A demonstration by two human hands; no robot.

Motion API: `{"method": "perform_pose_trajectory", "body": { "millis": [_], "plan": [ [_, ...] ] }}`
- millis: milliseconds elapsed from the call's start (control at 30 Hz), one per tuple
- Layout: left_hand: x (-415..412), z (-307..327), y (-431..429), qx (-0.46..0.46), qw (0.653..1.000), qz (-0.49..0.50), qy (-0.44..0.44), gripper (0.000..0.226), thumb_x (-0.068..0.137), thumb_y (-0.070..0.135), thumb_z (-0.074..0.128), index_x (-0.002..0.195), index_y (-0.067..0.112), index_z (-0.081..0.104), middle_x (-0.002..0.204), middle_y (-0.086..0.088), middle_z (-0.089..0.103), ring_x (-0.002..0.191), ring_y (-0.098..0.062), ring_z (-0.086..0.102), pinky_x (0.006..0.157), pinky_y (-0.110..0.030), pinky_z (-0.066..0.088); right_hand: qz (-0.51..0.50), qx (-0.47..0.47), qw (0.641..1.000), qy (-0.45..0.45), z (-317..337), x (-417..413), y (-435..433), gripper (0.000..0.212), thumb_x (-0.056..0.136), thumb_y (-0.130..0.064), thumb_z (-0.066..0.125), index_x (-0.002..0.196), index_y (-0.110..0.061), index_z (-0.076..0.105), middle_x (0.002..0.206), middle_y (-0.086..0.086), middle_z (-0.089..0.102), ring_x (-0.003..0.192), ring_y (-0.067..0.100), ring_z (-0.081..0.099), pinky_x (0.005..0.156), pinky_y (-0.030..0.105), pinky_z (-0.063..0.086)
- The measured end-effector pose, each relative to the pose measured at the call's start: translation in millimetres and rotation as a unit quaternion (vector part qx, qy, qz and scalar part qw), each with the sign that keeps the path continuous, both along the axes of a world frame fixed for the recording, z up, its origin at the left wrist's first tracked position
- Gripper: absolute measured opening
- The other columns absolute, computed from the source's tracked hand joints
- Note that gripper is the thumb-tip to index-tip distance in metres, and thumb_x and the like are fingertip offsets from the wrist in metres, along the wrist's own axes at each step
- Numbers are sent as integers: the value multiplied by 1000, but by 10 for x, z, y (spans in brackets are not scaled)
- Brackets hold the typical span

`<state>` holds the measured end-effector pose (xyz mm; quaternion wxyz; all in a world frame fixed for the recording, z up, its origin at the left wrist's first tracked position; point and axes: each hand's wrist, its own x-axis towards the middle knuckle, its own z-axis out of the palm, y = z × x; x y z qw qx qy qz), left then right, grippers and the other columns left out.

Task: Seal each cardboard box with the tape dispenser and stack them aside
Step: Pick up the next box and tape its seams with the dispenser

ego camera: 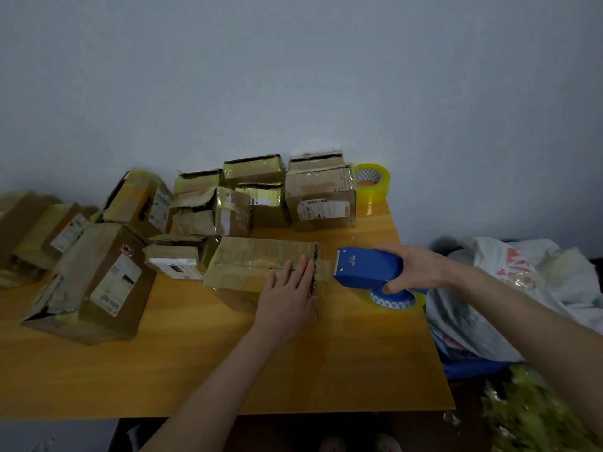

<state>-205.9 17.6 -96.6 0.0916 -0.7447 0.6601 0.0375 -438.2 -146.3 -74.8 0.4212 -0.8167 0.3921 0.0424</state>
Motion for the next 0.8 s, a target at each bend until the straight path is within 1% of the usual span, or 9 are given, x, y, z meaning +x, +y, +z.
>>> {"method": "perform_pose_trajectory", "body": {
  "millis": [133, 233, 267, 367, 400, 500, 533, 667, 800],
  "plan": [
    [16, 22, 12, 1, 1000, -8, -3, 63, 101, 50, 16, 146, 26, -21, 157, 4, -19, 147, -22, -10, 118, -43, -2, 11, 2, 1000, 17, 25, -62, -46, 89, 72, -26, 80, 146, -36, 32, 122, -5, 53, 105, 16, 56, 90, 27, 47],
    [28, 33, 1, -2, 1000, -6, 2, 63, 101, 49, 17, 147, 26, -19, 157, 4, -18, 147, -22, -10, 119, -43, -2, 17, -24, 998, 47, 52, -81, -59, 92, 72, -30, 79, 148, -37, 28, 121, -6, 54, 105, 16, 56, 91, 31, 49],
    [26, 30, 1, -1, 1000, -6, 6, 63, 101, 49, 17, 146, 26, -20, 157, 5, -18, 147, -21, -11, 119, -43, -1, 19, -36, 997, 62, 56, -82, -35, 91, 72, -33, 78, 147, -39, 28, 118, -8, 54, 103, 16, 57, 88, 32, 50],
    [34, 20, 11, -5, 1000, -8, 6, 63, 101, 50, 17, 144, 27, -22, 157, 5, -18, 147, -21, -11, 120, -43, 0, 50, -100, 988, 106, 75, 35, 53, 79, 71, -41, 73, 139, -45, 33, 103, -14, 55, 91, 14, 56, 68, 29, 48],
    [34, 18, 13, -5, 1000, -8, 5, 63, 100, 50, 16, 144, 27, -22, 157, 5, -18, 147, -21, -11, 119, -43, -1, 63, -113, 984, 122, 79, 104, 70, 76, 71, -43, 71, 137, -45, 34, 102, -15, 55, 91, 14, 55, 68, 29, 48],
    [17, 4, 15, -1, 1000, -9, 2, 63, 100, 51, 16, 145, 27, -21, 157, 4, -18, 147, -22, -11, 119, -44, -1, 88, -122, 975, 165, 65, 343, 108, 80, 71, -49, 70, 141, -44, 31, 109, -13, 53, 99, 17, 53, 84, 40, 52],
    [14, 3, 15, -1, 1000, -9, 0, 63, 99, 51, 16, 145, 28, -21, 157, 5, -18, 147, -22, -10, 119, -44, -1, 92, -122, 973, 171, 63, 417, 111, 81, 70, -49, 71, 141, -43, 31, 111, -12, 53, 99, 18, 52, 86, 41, 51],
    [27, -15, 11, -7, 1000, -10, 0, 62, 100, 50, 16, 149, 27, -15, 159, 5, -14, 147, -23, -7, 119, -44, 1, 101, -117, 970, 188, 129, 593, 63, 84, 68, -50, 72, 141, -39, 33, 108, -10, 50, 95, 17, 49, 77, 34, 47],
    [35, -18, -8, -3, 1000, -8, 0, 61, 101, 49, 16, 150, 26, -13, 159, 6, -14, 147, -23, -7, 119, -43, 1, 105, -85, 971, 196, 192, 676, 28, 79, 63, -48, 74, 134, -35, 42, 106, -7, 52, 93, 19, 54, 71, 33, 48]
  ]
}}
